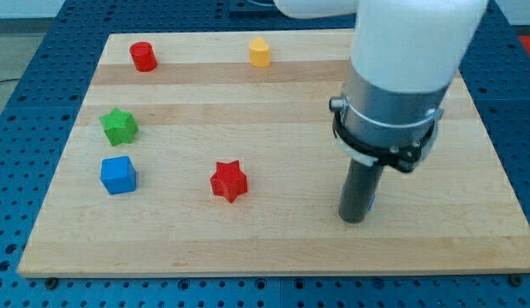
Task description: Move the red star slightly to the down and to the left
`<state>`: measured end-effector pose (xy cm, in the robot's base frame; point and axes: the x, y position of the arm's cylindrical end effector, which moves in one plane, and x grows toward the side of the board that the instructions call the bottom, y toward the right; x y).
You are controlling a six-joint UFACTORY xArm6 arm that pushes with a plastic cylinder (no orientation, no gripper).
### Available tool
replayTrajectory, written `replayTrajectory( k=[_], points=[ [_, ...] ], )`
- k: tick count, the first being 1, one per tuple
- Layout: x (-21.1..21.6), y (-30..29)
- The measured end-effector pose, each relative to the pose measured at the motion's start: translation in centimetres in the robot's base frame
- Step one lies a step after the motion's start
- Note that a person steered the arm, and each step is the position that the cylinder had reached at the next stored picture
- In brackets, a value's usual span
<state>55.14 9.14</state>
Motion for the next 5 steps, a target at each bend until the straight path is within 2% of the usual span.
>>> replayTrajectory(
  k=[1,3,4,5],
  points=[
    [0.5,-2.8],
    [-6.1,-10.8],
    [-5.7,-14.7],
    [-2.8,-14.8]
  ],
)
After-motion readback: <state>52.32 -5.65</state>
